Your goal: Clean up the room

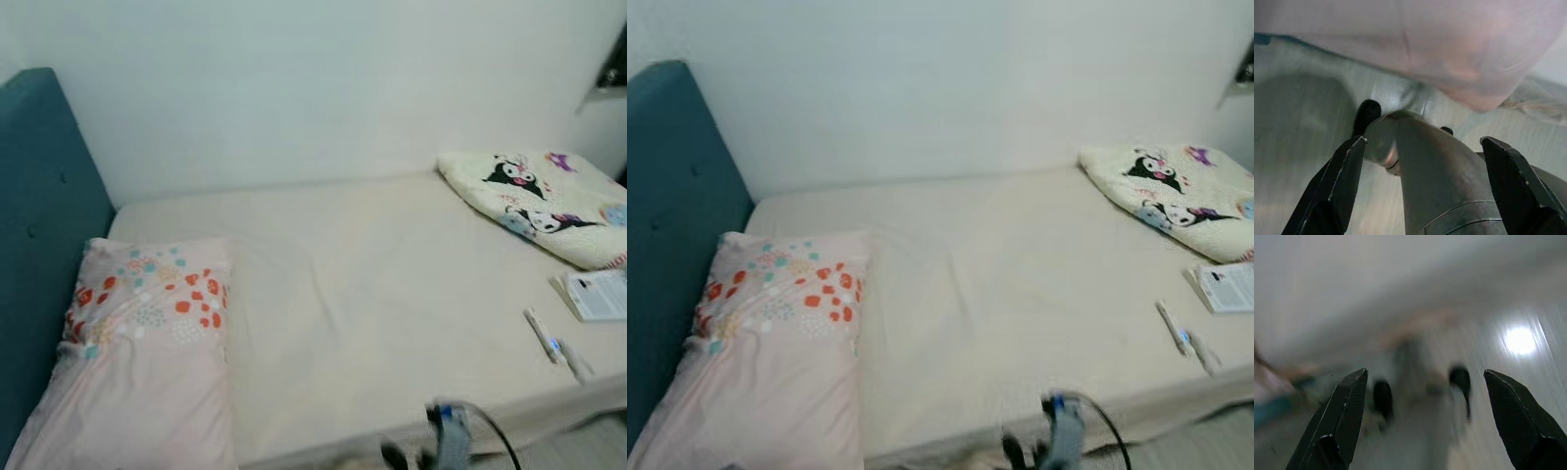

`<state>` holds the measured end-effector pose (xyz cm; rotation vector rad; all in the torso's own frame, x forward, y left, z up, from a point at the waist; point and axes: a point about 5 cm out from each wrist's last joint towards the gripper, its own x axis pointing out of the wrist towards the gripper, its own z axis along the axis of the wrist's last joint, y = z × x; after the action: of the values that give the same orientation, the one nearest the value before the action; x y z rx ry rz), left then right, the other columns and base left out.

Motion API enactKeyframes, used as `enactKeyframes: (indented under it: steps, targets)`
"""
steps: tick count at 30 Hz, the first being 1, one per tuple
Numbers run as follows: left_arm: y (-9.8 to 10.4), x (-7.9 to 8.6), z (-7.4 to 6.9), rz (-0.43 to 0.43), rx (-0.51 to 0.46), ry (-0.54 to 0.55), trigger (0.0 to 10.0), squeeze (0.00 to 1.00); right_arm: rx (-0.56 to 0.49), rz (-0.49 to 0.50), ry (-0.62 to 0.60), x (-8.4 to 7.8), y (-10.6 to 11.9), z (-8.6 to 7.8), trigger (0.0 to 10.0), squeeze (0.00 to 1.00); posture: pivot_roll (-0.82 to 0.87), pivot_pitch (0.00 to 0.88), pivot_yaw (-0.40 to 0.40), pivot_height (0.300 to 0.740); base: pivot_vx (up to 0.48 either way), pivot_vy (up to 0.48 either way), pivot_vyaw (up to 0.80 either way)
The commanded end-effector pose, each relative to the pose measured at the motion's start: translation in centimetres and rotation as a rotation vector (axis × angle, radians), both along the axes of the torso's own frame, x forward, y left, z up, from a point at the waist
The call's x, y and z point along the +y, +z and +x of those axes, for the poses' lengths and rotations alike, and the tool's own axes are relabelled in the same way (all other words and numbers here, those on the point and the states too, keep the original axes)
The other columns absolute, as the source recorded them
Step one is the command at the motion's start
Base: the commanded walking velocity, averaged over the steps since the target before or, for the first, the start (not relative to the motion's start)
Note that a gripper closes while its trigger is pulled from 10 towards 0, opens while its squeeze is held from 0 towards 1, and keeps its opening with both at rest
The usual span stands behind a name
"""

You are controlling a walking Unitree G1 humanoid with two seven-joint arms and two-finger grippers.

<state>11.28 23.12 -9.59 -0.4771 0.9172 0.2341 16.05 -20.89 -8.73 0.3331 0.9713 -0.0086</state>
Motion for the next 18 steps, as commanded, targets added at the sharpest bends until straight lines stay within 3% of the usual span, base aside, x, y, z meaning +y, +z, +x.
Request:
enactKeyframes:
  steps: [1, 3, 7, 11, 18]
  targets:
    - [0.1, 0.0, 0.5, 0.018, -0.014, -0.011, 10.0, 0.00, 0.052, -0.035, 0.017, -0.5, -0.4, -0.9, 10.0, 0.00, 0.05, 0.000, -0.040, 0.740, 0.000, 0.000, 0.00]
    - [0.6, -0.3, 2.0, 0.024, -0.059, -0.044, 10.0, 0.00, 0.076, -0.066, 0.019, -1.0, -0.6, -1.8, 10.0, 0.00, 0.05, 0.000, -0.046, 0.740, 0.000, 0.000, 0.00]
    - [1.1, -0.3, 3.6, 0.037, -0.098, -0.095, 10.0, 0.00, 0.035, -0.079, 0.070, -0.7, -0.3, -1.0, 10.0, 0.00, 0.03, 0.000, -0.038, 0.740, 0.000, -0.076, 0.00]
    - [1.3, -0.1, 4.0, 0.043, -0.100, -0.106, 10.0, 0.00, 0.018, -0.099, 0.123, -0.2, -0.2, -0.5, 10.0, 0.00, 0.03, 0.000, -0.037, 0.740, 0.000, -0.393, 0.00]
    - [1.4, -0.2, 4.3, 0.042, -0.103, -0.122, 10.0, 0.00, 0.001, -0.085, 0.175, 0.9, -0.1, 0.1, 10.0, 0.00, 0.03, 0.000, -0.039, 0.740, 0.000, -0.469, 0.79]
